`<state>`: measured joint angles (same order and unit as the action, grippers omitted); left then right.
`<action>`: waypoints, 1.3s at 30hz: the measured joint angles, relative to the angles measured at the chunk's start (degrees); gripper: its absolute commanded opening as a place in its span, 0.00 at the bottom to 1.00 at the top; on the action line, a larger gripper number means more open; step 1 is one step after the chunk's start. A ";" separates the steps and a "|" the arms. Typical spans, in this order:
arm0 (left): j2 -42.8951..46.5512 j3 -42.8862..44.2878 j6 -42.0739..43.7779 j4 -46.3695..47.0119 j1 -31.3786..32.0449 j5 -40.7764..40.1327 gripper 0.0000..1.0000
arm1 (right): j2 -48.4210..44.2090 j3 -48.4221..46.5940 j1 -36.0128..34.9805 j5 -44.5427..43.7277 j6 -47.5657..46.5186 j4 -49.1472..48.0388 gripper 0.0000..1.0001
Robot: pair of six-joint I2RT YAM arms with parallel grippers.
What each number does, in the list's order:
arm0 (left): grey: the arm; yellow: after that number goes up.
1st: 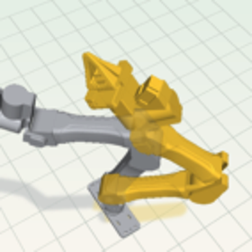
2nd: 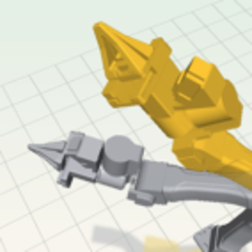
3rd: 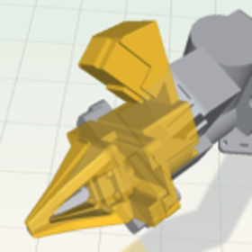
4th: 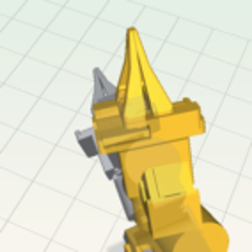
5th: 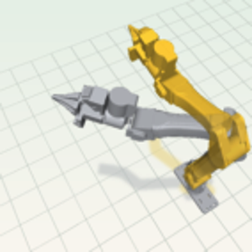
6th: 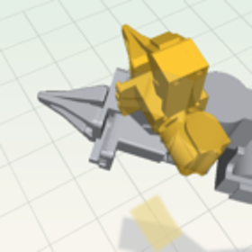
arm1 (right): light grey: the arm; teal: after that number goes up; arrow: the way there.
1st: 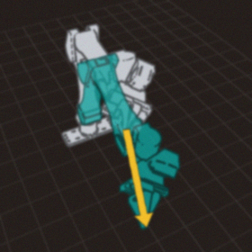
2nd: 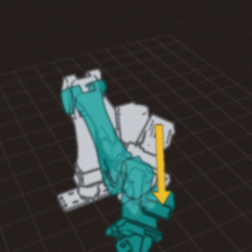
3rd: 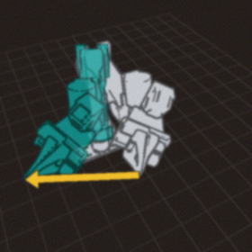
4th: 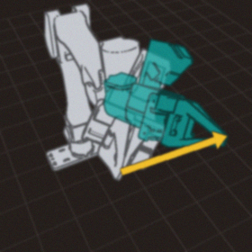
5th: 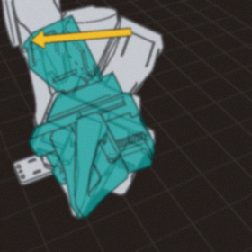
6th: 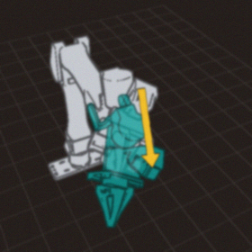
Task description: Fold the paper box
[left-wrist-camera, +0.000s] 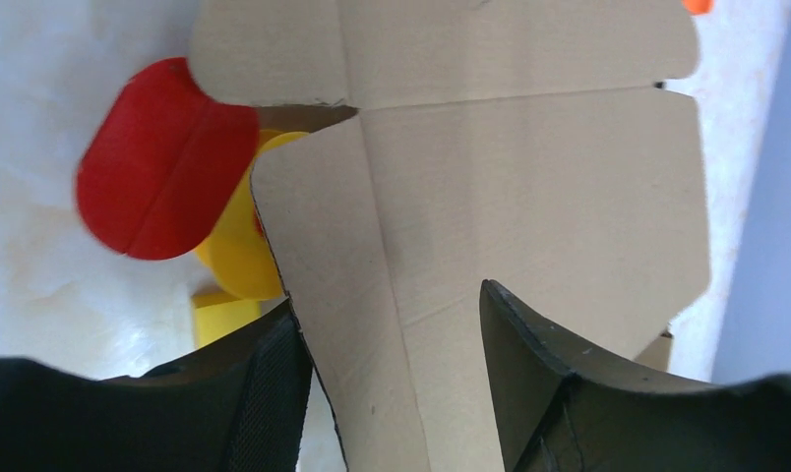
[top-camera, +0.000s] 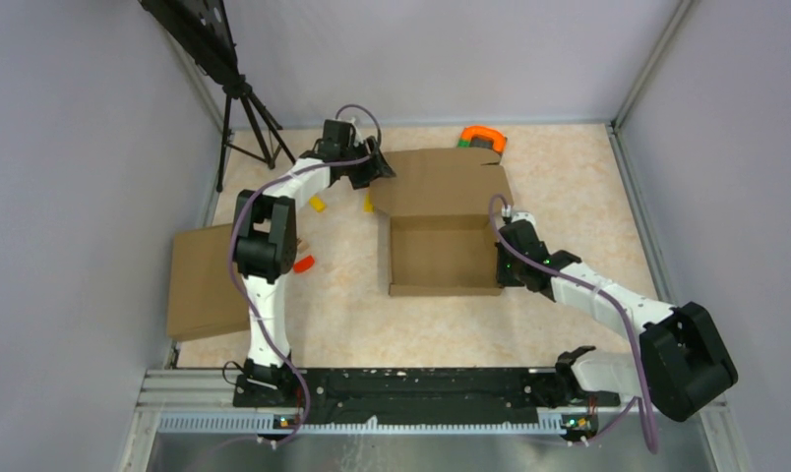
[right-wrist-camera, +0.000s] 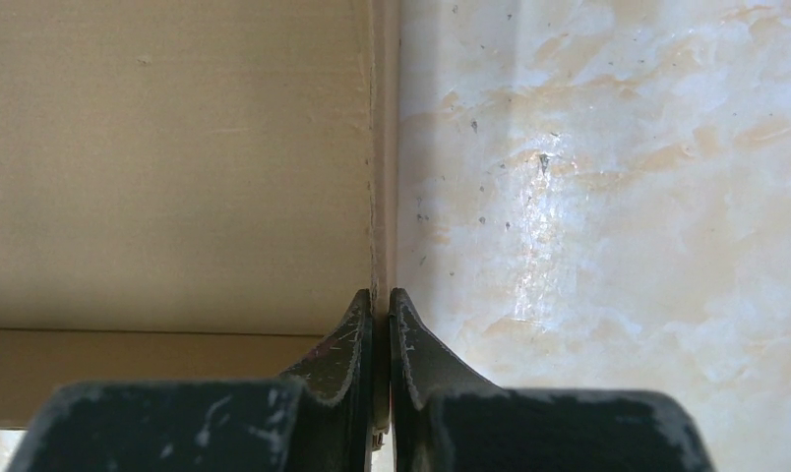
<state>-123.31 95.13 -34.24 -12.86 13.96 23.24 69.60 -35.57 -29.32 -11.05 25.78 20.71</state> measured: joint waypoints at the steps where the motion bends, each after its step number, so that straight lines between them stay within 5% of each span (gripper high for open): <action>1: 0.00 0.22 0.33 -1.07 0.00 -1.16 0.63 | 0.00 0.00 0.00 0.02 -0.15 -0.02 0.00; 3: -0.11 1.27 1.29 -3.52 -0.02 -3.52 0.63 | -0.04 0.00 0.00 0.07 -0.28 0.00 0.00; 7: -0.26 3.65 2.54 -5.49 -0.31 -6.45 0.46 | -0.07 0.00 0.00 0.20 -0.70 0.00 0.00; 15: -1.92 6.25 2.86 -6.10 -1.90 -7.28 0.37 | -0.07 0.00 0.00 0.20 -1.22 0.07 0.00; 21: -4.83 8.09 2.67 -7.63 -2.45 -6.12 0.40 | -0.07 -0.07 0.00 0.20 -1.36 0.20 0.00; 23: -5.68 8.92 2.62 -8.46 -2.45 -5.49 0.28 | -0.07 -0.09 0.00 0.20 -1.38 0.24 0.00; 25: -6.38 9.66 2.19 -8.81 -2.45 -4.59 0.00 | -0.07 -0.09 0.00 0.20 -1.38 0.28 0.00; 33: -6.29 10.23 1.75 -7.41 -2.14 -2.27 0.00 | -0.07 -0.11 0.00 0.22 -1.62 0.37 0.00; 39: 1.42 1.18 4.07 -3.80 -1.31 -6.51 0.00 | 0.37 -0.50 0.00 0.09 -1.60 0.52 0.00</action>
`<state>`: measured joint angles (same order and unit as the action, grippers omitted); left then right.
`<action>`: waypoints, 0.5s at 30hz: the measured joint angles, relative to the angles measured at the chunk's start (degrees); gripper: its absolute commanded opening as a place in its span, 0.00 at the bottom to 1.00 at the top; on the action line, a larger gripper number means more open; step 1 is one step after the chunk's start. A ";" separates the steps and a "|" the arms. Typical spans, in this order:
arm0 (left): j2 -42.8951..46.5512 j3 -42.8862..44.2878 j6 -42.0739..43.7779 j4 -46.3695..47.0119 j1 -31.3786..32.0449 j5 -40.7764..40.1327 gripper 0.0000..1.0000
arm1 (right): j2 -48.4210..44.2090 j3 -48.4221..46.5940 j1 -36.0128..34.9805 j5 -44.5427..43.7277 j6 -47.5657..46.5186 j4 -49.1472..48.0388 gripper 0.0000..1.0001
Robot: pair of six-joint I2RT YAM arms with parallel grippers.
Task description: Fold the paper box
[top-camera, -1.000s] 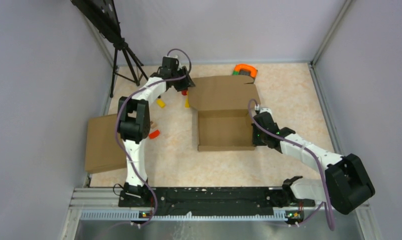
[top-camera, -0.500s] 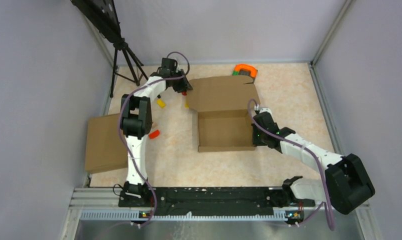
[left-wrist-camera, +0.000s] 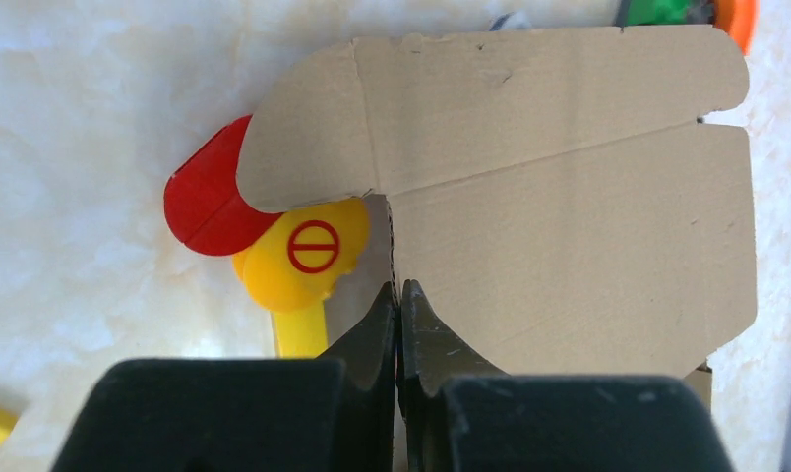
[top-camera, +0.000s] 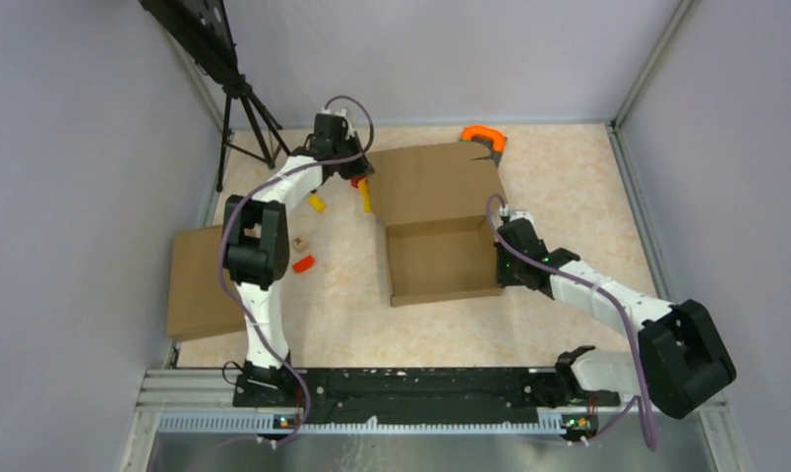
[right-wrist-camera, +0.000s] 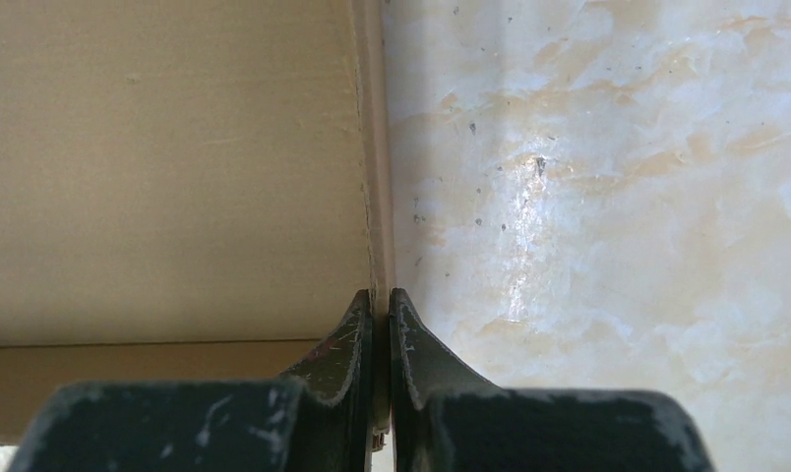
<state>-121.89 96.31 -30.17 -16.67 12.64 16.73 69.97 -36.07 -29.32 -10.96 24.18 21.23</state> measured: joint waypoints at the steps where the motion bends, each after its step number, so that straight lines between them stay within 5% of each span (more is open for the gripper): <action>1: 2.05 -1.40 0.63 0.44 0.50 -1.42 0.00 | 0.26 -0.17 0.00 -0.13 0.02 0.04 0.00; 9: 19.80 -12.07 5.73 8.50 8.22 -14.27 0.00 | 1.09 -0.83 0.00 -0.87 0.85 0.15 0.00; 15: 32.26 -29.24 8.37 20.04 16.04 -27.36 0.00 | 2.62 -2.29 -0.04 -2.23 1.88 0.57 0.00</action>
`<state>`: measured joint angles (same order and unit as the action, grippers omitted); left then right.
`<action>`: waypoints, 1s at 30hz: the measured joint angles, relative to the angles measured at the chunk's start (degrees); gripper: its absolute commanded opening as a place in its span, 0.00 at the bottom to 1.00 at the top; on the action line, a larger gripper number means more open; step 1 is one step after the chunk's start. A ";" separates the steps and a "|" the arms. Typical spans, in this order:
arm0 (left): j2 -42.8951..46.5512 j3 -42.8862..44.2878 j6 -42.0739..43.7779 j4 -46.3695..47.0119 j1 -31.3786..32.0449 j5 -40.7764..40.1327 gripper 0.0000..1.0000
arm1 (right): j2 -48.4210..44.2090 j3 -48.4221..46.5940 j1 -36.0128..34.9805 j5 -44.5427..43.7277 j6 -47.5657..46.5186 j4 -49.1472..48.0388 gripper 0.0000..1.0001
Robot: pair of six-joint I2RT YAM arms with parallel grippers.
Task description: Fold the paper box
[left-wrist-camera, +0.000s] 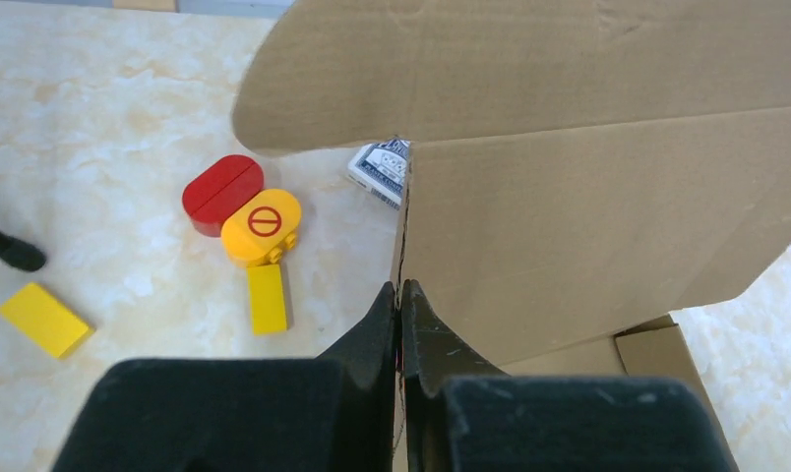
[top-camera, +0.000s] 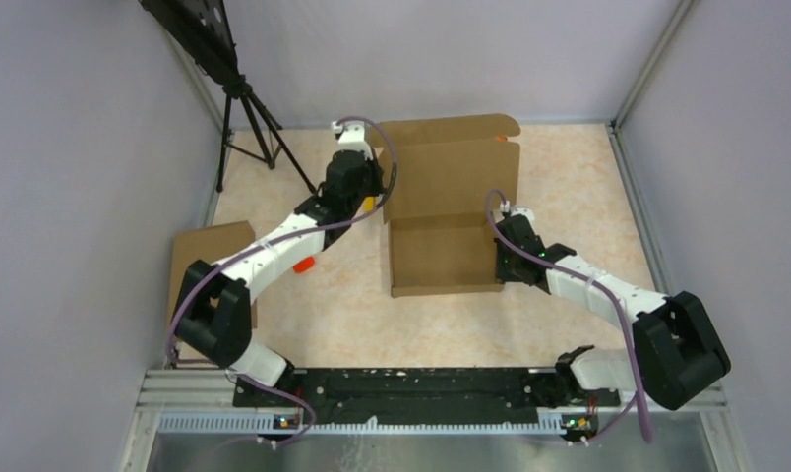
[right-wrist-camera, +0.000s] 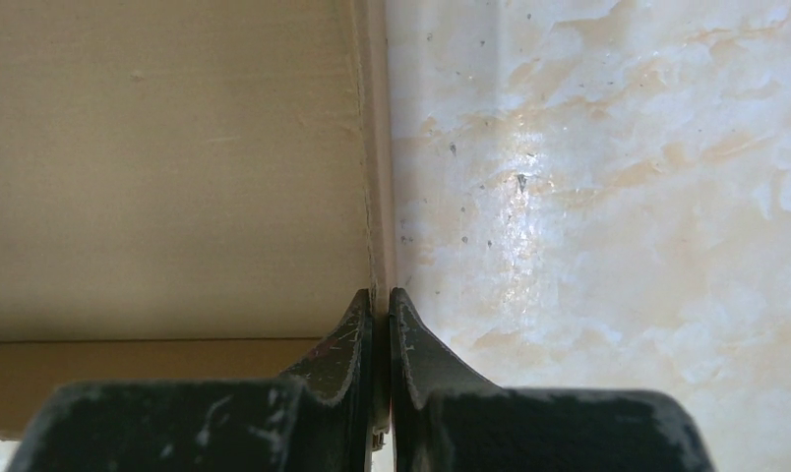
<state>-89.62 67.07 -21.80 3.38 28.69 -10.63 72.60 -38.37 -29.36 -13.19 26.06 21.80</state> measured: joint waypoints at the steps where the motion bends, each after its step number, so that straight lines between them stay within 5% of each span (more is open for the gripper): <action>1: 1.14 -2.10 0.07 2.08 0.94 -1.86 0.00 | 0.24 -0.07 -0.11 -0.46 0.11 -0.15 0.00; 11: 10.67 -18.71 -5.03 16.81 10.08 -19.34 0.00 | 1.77 -0.07 -1.79 -3.67 0.90 -3.82 0.00; 23: 13.22 -23.87 -9.01 15.80 17.53 -30.71 0.00 | 2.14 -0.04 -2.84 -5.77 1.64 -6.93 0.00; 30: 13.22 -23.93 -11.98 12.90 19.67 -34.77 0.00 | 2.01 0.00 -2.86 -6.12 1.73 -7.82 0.21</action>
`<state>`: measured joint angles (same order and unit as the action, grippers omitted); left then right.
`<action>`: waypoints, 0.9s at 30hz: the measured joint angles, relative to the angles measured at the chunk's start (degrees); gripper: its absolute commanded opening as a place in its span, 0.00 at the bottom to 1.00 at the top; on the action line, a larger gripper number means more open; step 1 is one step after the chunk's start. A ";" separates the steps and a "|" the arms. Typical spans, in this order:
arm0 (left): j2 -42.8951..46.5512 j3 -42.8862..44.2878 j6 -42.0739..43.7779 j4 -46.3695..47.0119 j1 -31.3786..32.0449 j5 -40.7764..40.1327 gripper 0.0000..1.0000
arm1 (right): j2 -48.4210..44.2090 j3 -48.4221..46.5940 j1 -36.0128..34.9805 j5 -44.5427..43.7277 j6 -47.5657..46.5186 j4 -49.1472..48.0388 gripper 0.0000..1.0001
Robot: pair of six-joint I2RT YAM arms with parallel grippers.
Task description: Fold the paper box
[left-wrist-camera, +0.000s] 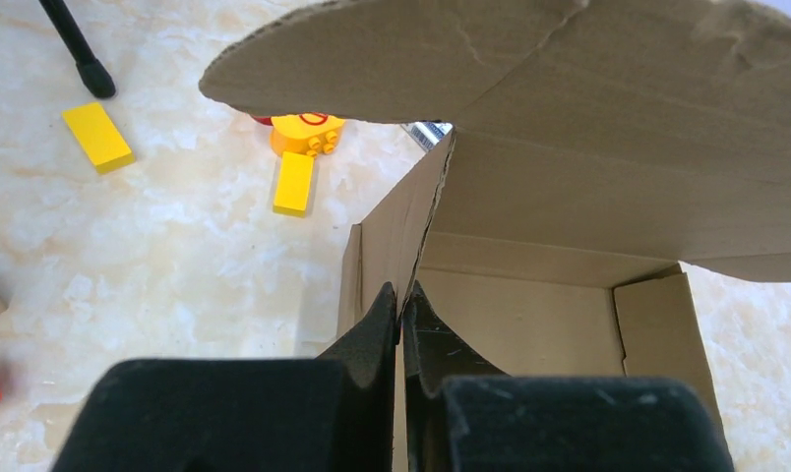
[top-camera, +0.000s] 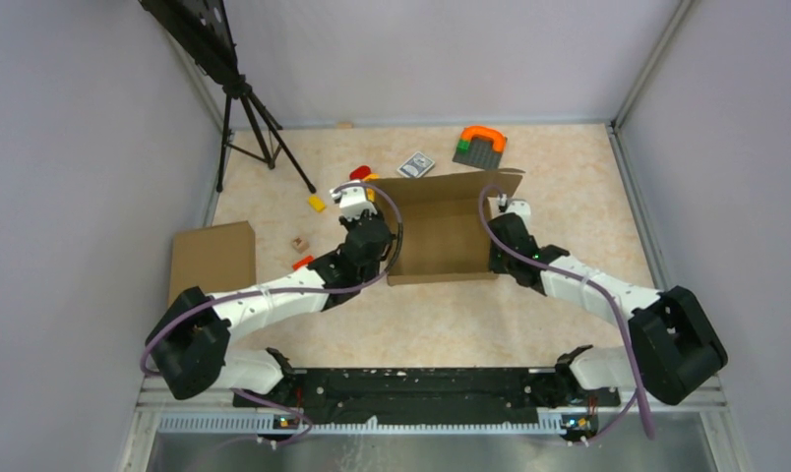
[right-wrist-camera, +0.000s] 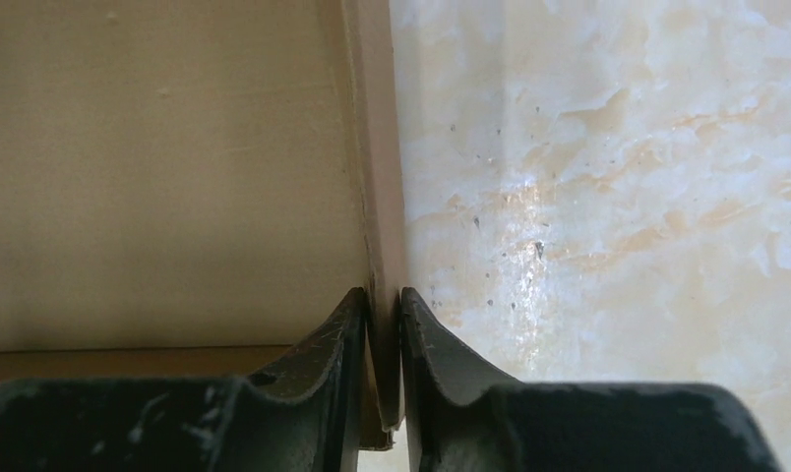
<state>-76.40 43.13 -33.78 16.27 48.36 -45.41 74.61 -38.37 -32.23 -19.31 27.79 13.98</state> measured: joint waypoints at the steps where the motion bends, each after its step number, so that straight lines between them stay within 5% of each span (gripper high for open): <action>1: 0.00 -0.02 -0.26 -0.22 0.22 -0.46 0.00 | -0.22 0.02 0.00 -0.04 0.00 -0.31 0.23; 21: -3.52 0.28 0.76 -1.81 2.86 -6.54 0.00 | -6.32 0.50 0.00 -2.95 -1.38 0.90 0.57; 27: -4.13 1.86 1.40 -3.61 3.13 -7.39 0.00 | -15.23 5.44 0.07 -2.40 -3.72 -0.11 0.65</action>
<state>-80.53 44.99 -32.38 12.67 51.48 -52.80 59.37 -32.93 -32.16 -21.71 24.08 13.87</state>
